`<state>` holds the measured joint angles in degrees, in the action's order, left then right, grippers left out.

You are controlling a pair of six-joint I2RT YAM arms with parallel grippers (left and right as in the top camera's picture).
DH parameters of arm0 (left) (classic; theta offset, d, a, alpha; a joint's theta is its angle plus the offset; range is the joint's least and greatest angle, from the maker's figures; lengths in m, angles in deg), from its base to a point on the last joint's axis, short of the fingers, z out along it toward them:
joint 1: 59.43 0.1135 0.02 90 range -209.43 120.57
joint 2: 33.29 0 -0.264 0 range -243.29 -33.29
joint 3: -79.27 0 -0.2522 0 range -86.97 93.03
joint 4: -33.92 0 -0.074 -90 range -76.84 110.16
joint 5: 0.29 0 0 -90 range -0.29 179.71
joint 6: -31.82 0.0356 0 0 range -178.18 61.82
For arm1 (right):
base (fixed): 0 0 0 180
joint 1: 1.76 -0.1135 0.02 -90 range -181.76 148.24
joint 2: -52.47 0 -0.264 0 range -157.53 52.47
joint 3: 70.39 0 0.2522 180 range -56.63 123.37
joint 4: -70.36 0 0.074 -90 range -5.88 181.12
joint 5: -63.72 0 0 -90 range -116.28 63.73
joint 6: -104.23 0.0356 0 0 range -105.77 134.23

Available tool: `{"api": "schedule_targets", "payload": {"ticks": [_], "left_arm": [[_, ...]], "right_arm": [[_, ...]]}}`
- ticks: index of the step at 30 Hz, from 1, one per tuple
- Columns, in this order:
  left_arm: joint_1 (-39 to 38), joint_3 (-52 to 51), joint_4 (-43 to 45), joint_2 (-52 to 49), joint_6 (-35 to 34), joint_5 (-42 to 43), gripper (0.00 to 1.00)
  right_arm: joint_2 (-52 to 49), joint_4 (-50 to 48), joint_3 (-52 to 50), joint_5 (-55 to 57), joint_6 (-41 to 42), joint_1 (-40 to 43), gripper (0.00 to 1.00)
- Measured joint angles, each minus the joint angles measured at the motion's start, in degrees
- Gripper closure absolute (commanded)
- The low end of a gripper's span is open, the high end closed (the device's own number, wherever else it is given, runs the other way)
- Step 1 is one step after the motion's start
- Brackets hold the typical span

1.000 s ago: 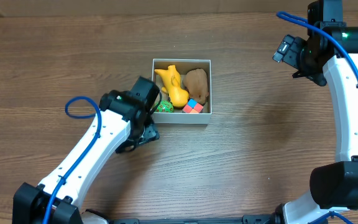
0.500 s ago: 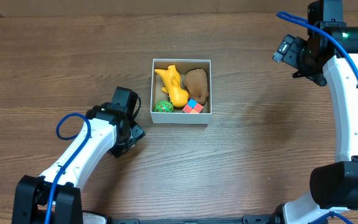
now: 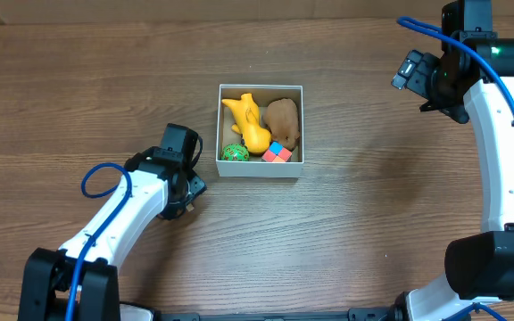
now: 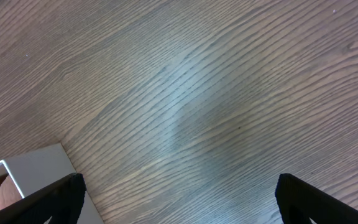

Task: Pack container
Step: 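Move the left gripper down to the white paddle toy's handle and grasp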

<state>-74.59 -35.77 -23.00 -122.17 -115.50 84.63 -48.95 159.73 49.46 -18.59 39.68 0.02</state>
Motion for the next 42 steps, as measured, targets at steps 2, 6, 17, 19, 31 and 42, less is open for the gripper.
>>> {"api": "schedule_targets", "payload": {"ticks": [2, 6, 17, 19, 31, 42], "left_arm": [[0.0, -0.13, 1.14, -1.25, 0.0, 0.09, 0.45], [0.0, -0.28, 2.89, -4.35, 0.0, 0.9, 0.48], [0.0, -0.35, 4.2, -7.82, 0.04, 2.1, 0.54], [0.02, -0.35, 4.13, -7.85, 0.07, 2.08, 0.6], [0.22, -0.35, 4.13, -7.89, 0.7, 2.43, 0.78], [2.8, -0.33, 3.1, -7.89, 1.44, 4.59, 0.88]], "right_arm": [[0.0, -0.02, 0.0, 0.0, -0.02, 0.0, 0.0], [0.0, -0.02, 0.0, -0.02, 0.0, 0.0, 0.0], [0.0, 0.0, 0.0, 0.0, -0.02, 0.0, 0.0], [0.0, -0.02, 0.0, -0.02, 0.0, 0.0, 0.0], [0.0, -0.04, 0.0, 0.0, 0.0, 0.0, 0.0], [0.0, -0.13, 0.0, -0.02, 0.0, 0.0, 0.0]]}}
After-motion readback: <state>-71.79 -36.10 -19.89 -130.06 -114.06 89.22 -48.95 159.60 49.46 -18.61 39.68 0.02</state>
